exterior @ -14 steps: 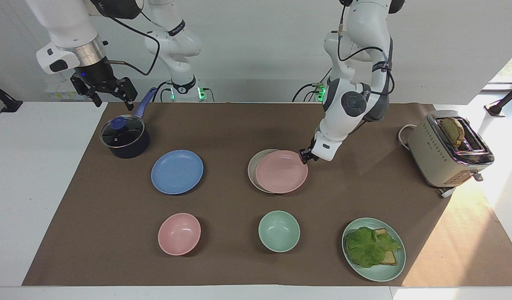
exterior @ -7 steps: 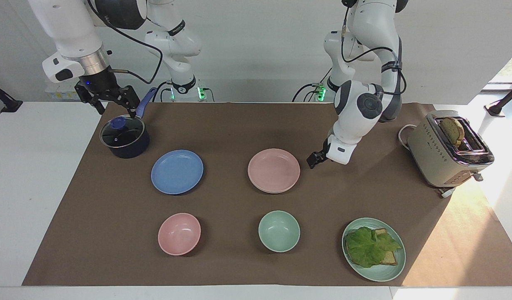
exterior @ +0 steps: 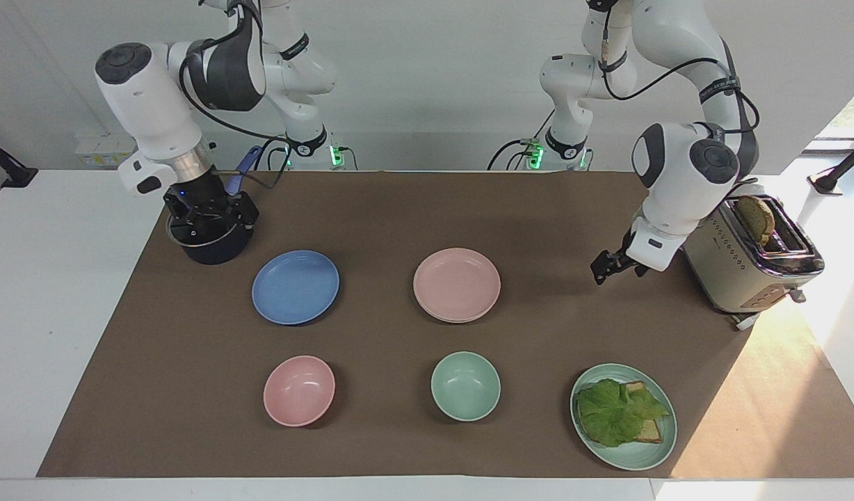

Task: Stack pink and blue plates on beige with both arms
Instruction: 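Release the pink plate with the left gripper while the right gripper grasps the blue plate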

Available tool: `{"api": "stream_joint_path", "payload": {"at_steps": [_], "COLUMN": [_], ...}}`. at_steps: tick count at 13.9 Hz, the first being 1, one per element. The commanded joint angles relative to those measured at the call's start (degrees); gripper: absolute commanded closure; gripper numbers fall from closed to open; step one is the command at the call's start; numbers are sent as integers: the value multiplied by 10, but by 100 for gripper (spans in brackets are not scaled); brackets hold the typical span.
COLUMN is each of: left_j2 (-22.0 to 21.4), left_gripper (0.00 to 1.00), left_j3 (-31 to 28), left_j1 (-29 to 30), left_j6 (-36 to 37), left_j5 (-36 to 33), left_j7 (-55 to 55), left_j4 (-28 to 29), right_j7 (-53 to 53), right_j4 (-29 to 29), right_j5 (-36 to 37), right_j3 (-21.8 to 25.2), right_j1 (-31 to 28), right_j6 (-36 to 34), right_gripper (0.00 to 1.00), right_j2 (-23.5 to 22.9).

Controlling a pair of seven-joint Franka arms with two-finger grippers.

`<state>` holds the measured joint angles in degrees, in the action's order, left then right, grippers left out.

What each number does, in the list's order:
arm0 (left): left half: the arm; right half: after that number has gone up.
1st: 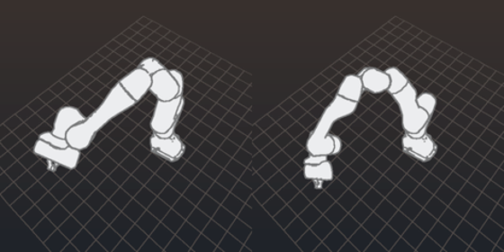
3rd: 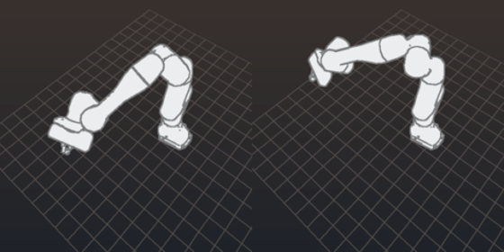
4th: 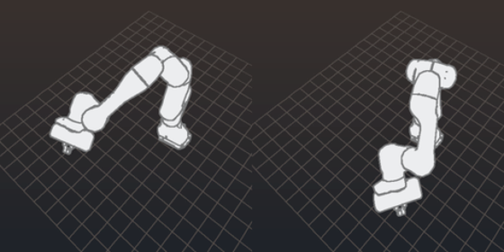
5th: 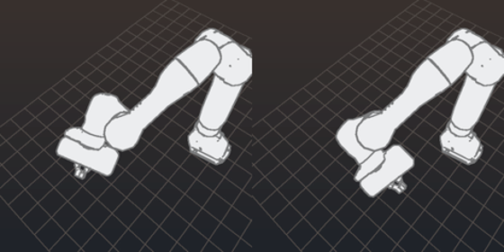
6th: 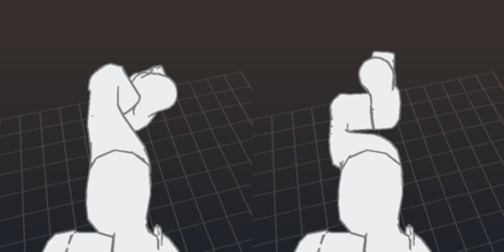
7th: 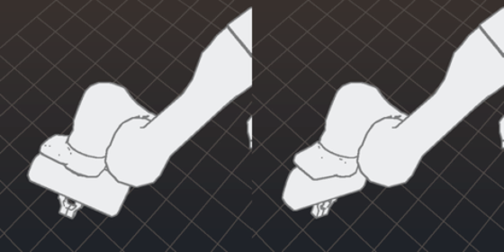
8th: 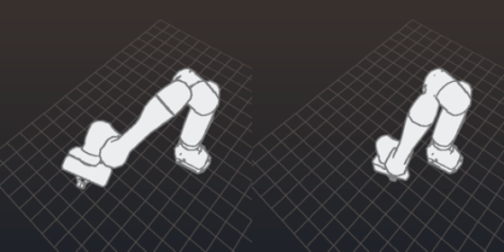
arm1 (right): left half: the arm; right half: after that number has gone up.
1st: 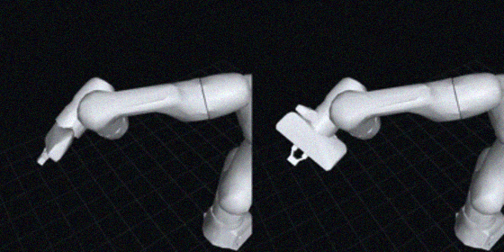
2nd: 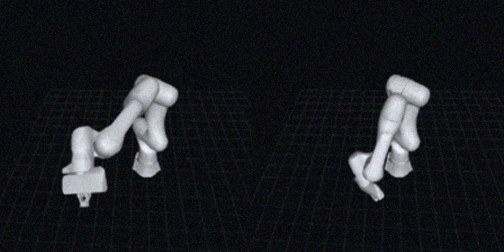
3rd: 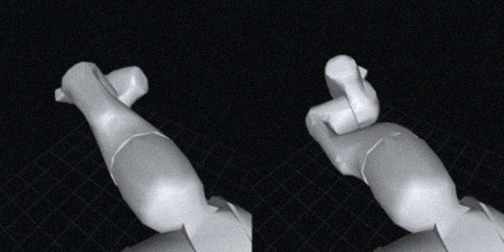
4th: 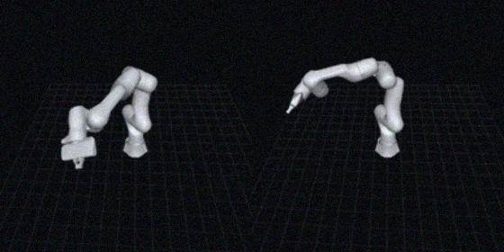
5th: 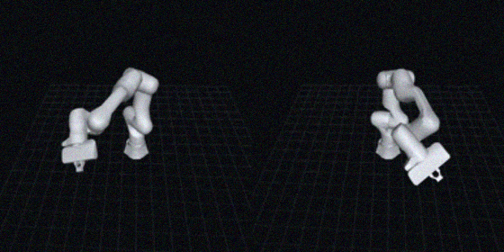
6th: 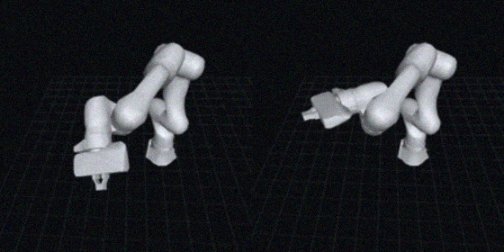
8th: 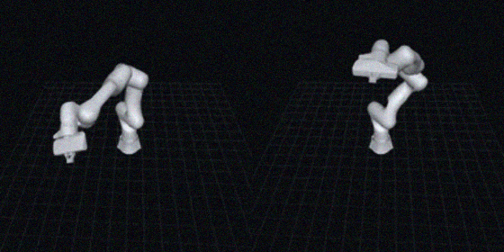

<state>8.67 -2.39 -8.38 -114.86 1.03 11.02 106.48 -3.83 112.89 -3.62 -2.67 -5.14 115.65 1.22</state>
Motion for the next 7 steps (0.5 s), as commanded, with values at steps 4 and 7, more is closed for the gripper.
{"api": "stream_joint_path", "payload": {"at_steps": [4,7], "left_j2": [-57,-89], "left_gripper": [0,0], "left_j3": [6,10], "left_j1": [28,22], "left_j6": [53,92], "left_j5": [-18,-29], "left_j7": [-64,-85], "left_j4": [-21,-34], "right_j7": [84,138], "right_j4": [106,109], "right_j5": [-73,-145], "right_j3": [-2,-2], "right_j1": [-28,-45], "right_j6": [175,205], "right_gripper": [1,9], "right_j2": [-45,-83]}}
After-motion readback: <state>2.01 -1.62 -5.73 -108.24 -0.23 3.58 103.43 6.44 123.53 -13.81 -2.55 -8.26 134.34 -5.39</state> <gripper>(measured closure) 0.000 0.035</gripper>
